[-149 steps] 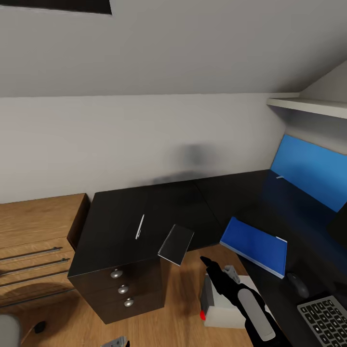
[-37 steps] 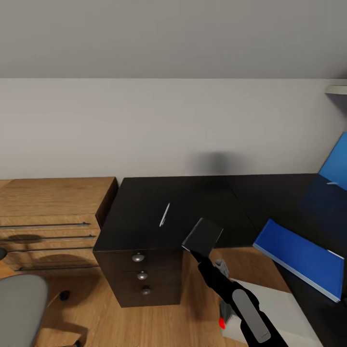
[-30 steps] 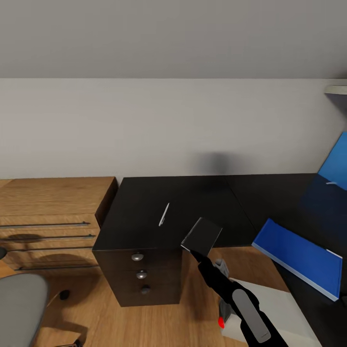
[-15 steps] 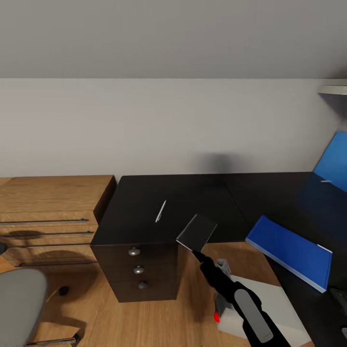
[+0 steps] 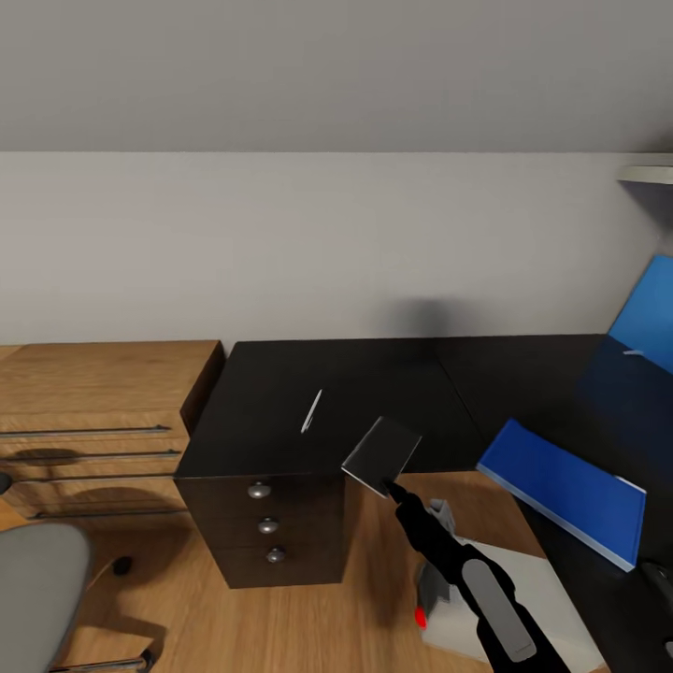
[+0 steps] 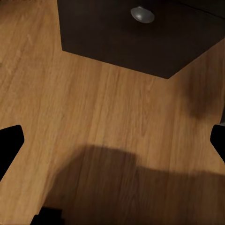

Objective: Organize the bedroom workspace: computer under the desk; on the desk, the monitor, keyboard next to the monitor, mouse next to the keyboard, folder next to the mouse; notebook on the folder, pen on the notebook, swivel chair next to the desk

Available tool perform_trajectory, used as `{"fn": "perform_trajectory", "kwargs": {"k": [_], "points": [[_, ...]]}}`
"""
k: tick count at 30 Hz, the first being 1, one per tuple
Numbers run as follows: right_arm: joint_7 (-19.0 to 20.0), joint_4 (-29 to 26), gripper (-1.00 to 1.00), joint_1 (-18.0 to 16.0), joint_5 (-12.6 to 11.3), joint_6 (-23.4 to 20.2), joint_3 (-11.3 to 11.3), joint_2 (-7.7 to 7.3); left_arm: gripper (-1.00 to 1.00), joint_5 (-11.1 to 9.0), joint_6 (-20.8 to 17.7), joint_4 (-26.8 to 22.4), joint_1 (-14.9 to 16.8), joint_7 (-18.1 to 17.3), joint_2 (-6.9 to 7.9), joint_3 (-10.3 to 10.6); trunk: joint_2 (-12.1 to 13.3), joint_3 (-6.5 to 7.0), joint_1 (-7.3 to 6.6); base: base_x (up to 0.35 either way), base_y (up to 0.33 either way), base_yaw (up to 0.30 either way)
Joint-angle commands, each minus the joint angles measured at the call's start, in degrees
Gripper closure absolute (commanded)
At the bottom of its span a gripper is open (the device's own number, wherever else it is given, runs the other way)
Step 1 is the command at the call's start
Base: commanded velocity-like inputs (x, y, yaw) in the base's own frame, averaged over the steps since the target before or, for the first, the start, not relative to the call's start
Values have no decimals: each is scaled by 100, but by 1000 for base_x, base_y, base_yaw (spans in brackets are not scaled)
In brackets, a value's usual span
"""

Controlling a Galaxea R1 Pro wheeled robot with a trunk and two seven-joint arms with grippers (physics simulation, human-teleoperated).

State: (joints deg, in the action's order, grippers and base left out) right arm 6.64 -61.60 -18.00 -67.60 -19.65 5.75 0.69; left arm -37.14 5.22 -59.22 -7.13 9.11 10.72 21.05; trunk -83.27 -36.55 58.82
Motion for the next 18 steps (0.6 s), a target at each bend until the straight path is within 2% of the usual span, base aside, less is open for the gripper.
{"fn": "perform_trajectory", "kwargs": {"k": [1,7,18], "points": [[8,-1,-100,-2,-29,4,-8,2,-100,-57,32,-4,2,41,7,30,-2,-4,2,214,0,0],[11,2,-100,-2,-26,53,-12,1,-100,-56,32,5,2,37,2,36,-2,-4,2,110,0,0],[12,8,-100,-2,-33,66,-13,-14,-100,-56,32,7,1,43,0,39,-2,-4,2,24,0,0]]}}
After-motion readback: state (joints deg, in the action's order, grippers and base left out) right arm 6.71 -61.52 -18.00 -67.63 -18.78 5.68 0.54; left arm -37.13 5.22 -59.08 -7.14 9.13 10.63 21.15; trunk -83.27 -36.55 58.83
